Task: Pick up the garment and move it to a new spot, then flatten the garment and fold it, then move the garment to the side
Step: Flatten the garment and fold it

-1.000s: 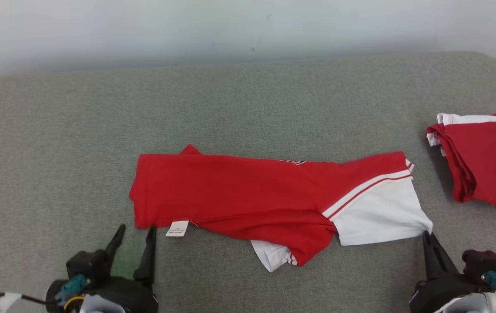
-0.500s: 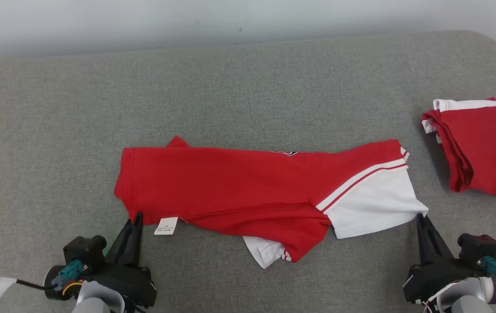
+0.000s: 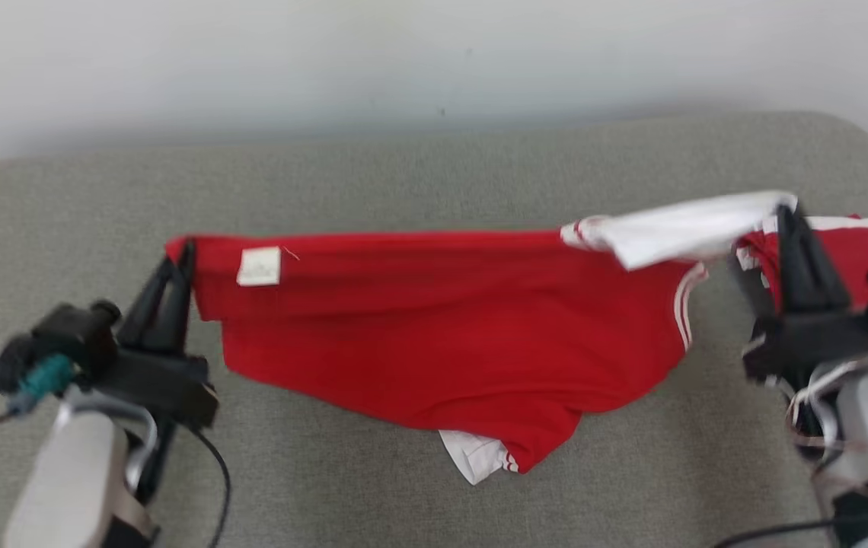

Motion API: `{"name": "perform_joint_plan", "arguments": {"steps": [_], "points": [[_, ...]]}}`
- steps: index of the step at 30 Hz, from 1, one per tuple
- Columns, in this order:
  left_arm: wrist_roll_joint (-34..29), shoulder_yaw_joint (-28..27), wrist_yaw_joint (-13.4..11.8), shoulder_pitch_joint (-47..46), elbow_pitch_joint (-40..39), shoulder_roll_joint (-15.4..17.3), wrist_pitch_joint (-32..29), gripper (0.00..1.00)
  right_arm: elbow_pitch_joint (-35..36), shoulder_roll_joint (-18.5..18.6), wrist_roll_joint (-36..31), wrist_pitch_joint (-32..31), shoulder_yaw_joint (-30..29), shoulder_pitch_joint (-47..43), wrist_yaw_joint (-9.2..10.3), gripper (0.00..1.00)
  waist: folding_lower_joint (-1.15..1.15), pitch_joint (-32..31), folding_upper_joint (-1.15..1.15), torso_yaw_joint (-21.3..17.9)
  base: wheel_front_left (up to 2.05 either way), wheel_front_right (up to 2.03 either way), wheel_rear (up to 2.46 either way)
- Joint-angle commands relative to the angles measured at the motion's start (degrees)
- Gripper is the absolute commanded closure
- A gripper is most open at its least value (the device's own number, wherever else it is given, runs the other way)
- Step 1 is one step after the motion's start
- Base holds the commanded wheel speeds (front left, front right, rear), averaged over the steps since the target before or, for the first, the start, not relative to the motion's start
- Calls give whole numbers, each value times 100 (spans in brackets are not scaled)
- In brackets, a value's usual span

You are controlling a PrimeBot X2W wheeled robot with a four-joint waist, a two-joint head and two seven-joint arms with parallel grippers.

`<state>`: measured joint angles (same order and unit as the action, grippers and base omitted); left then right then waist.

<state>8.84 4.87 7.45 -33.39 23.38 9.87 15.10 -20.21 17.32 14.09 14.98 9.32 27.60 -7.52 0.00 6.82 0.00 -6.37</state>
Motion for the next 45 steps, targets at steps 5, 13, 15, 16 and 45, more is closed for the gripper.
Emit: {"name": "perform_joint_plan", "arguments": {"steps": [5, 13, 15, 16, 45], "points": [[-149, 321, -4, -843, 140, 528, 6, 100, -77, 345, -13, 26, 277, 996, 7, 100, 0, -374, 0, 152, 0, 0, 0], [-946, 1190, -135, -4680, 1261, 1238, 5, 100, -1772, 648, -992, 14, -40, 5448, 7, 100, 0, 1347, 0, 219, 0, 0, 0], [-999, 1224, -152, -4845, 1219, 1244, 4, 100, -1875, 585, -1159, 14, -185, 5727, 7, 100, 0, 1457, 0, 213, 0, 0, 0], [-1021, 1226, -178, -4974, 1188, 1251, 4, 100, -1953, 530, -1326, 13, -277, 5937, 7, 100, 0, 1548, 0, 194, 0, 0, 0], [-105, 32, -502, -786, -493, 489, 4, 100, -657, 1106, 287, 13, -188, 1321, 15, 100, 0, 1240, 0, 403, 0, 0, 0]]}}
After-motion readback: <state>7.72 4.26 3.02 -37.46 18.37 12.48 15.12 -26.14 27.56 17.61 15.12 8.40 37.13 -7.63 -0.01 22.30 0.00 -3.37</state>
